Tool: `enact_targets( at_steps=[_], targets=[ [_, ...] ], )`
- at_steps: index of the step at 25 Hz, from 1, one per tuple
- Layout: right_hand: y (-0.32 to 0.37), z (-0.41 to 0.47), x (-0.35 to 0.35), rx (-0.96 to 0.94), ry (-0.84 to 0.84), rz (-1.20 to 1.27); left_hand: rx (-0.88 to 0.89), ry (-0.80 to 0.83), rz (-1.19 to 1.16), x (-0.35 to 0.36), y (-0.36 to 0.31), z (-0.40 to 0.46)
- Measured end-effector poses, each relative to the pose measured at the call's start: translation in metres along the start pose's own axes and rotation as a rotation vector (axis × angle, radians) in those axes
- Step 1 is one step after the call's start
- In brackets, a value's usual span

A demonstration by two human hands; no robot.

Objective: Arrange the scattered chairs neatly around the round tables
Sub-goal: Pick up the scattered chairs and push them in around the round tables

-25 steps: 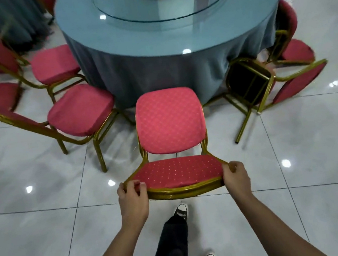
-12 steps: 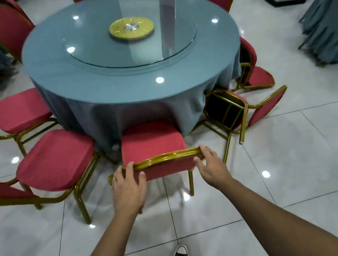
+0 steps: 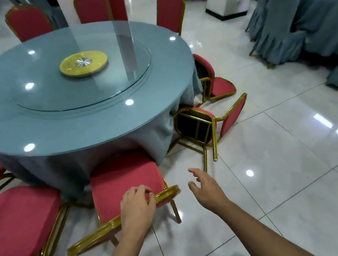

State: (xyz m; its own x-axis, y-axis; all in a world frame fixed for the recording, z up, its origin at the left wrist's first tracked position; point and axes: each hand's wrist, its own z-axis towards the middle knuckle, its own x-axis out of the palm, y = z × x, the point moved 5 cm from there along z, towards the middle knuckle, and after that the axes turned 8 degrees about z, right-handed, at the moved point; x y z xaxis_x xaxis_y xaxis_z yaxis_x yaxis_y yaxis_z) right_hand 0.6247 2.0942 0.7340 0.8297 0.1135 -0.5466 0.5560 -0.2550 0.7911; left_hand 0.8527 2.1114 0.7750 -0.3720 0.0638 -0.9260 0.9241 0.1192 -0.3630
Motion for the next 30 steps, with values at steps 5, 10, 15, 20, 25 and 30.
enact_targets(
  at_steps=[5, 10, 15, 20, 25, 30],
  targets=[
    [-0.044, 0.044, -0.105, 0.037, -0.158, 0.139, 0.168, 0.099, -0.061, 0.040, -0.123, 0.057],
    [-0.111, 0.097, -0.223, 0.082, -0.237, 0.243, 0.232, 0.153, -0.134, 0.092, -0.263, 0.101],
    [-0.174, 0.163, -0.330, 0.101, -0.250, 0.290, 0.220, 0.183, -0.142, 0.142, -0.398, 0.146],
    [-0.222, 0.229, -0.411, 0.135, -0.269, 0.307, 0.259, 0.221, -0.144, 0.185, -0.498, 0.203],
    [-0.255, 0.327, -0.488, 0.177, -0.309, 0.323, 0.277, 0.237, -0.172, 0.224, -0.576, 0.301],
    [-0.263, 0.445, -0.555, 0.235, -0.240, 0.269, 0.252, 0.278, -0.203, 0.253, -0.644, 0.418]
  ],
)
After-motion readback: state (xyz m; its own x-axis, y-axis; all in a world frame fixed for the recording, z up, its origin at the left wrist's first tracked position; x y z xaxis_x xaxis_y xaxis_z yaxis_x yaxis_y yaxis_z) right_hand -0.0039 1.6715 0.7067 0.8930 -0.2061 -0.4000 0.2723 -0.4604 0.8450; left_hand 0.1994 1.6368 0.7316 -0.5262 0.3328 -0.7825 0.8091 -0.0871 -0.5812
